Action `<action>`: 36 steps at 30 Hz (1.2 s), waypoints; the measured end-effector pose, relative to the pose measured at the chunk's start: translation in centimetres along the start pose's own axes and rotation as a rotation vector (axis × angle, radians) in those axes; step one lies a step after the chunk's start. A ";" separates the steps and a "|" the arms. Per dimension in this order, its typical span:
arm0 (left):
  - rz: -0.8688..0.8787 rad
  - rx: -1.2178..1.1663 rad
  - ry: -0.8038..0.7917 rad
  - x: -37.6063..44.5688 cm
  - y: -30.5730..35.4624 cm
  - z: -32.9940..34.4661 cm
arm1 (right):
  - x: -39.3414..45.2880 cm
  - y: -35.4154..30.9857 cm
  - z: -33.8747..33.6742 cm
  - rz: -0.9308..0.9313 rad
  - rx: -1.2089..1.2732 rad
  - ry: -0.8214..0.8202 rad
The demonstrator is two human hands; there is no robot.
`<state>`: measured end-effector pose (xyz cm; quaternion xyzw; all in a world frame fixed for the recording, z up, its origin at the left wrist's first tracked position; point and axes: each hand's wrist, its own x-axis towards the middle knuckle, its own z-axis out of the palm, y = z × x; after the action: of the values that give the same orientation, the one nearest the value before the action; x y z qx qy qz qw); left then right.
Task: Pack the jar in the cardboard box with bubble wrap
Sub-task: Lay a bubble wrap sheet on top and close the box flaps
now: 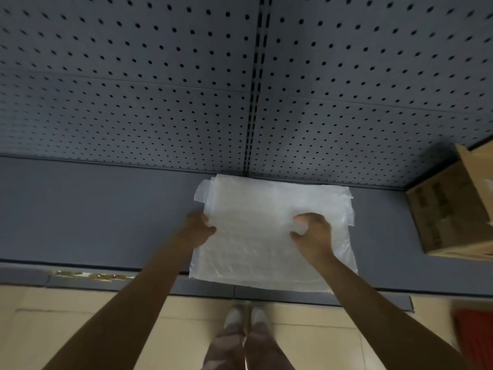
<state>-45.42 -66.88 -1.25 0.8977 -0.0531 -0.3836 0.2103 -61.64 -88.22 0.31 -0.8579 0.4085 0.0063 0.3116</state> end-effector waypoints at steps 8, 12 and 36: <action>-0.122 -0.667 0.027 2.7 -0.7 1.3 | 3.4 8.0 -3.5 0.645 0.291 0.140; -0.133 -0.792 -0.096 -0.7 2.3 1.2 | 3.9 9.2 -4.2 0.627 0.551 0.026; 0.078 -1.011 -0.669 -7.8 14.9 -1.5 | -0.9 -6.9 -10.5 -0.045 0.524 -0.675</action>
<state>-48.90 -77.89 11.12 0.5148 0.0394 -0.6146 0.5964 -59.98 -89.98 12.66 -0.7083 0.2524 0.1759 0.6353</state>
